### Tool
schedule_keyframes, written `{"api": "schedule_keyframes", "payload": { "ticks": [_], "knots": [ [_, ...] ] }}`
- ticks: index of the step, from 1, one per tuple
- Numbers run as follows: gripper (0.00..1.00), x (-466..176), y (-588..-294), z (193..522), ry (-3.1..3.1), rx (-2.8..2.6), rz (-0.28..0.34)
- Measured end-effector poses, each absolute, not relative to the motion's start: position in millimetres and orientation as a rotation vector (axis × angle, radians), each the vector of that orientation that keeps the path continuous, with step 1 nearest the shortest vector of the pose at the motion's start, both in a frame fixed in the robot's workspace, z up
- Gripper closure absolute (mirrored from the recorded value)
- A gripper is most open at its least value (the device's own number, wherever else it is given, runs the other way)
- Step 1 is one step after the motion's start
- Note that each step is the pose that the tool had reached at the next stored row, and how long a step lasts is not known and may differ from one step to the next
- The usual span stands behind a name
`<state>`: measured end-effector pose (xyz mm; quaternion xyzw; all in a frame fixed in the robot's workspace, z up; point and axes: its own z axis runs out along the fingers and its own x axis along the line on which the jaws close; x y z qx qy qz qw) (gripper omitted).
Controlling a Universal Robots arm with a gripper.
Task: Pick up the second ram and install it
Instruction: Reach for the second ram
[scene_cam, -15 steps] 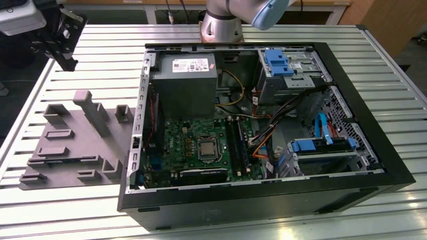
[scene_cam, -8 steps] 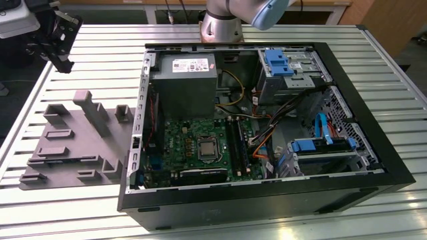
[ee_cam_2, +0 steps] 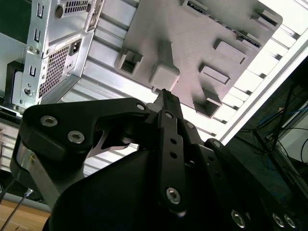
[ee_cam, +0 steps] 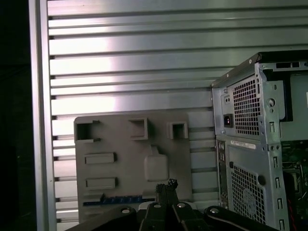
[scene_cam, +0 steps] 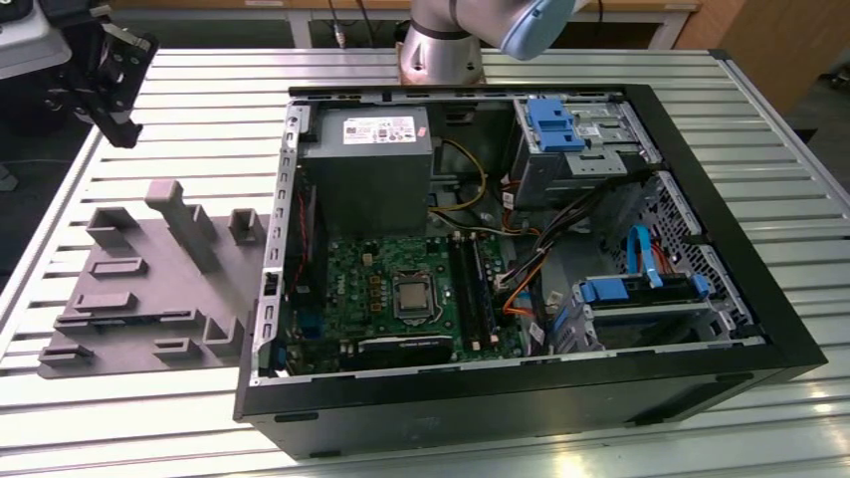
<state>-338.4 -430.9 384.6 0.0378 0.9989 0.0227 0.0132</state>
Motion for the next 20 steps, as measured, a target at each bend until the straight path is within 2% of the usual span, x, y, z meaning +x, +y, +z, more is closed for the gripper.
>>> {"api": "schedule_keyframes", "payload": {
  "ticks": [20],
  "knots": [
    [0.89,-347.6,-434.5,383.0,3.112,0.118,0.071]
  ]
}}
